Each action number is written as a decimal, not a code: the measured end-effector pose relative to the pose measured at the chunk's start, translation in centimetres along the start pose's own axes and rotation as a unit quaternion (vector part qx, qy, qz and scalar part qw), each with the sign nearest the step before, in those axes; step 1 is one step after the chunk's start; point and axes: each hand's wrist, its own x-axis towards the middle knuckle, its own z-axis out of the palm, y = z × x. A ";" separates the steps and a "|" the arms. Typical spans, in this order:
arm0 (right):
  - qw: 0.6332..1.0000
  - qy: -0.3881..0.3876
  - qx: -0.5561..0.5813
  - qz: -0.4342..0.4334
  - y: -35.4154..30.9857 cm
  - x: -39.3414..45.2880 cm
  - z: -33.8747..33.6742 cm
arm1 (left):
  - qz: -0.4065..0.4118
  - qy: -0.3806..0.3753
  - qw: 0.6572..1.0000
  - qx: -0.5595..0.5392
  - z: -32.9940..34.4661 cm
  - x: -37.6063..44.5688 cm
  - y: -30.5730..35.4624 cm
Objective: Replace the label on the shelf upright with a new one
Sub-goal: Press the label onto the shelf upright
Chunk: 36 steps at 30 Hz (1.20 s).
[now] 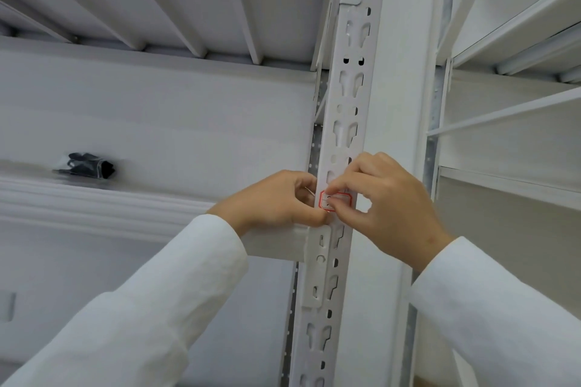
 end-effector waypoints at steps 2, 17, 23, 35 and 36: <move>0.998 0.023 0.048 0.034 0.3 -0.1 0.0 | 0.000 0.002 1.000 0.001 0.0 0.0 0.0; 0.989 0.106 0.032 0.102 -0.1 -3.2 0.8 | 0.001 0.009 0.999 0.032 0.1 0.0 0.1; 0.988 0.104 0.001 0.115 -0.7 -3.1 0.5 | 0.002 0.012 1.000 0.027 0.1 0.1 0.1; 0.971 -0.038 0.036 0.234 -1.8 -1.2 -1.9 | 0.002 0.015 1.000 0.024 0.2 0.2 0.1; 0.968 -0.055 0.038 0.241 -1.8 -1.1 -2.0 | 0.001 0.016 1.000 0.023 0.1 0.2 0.1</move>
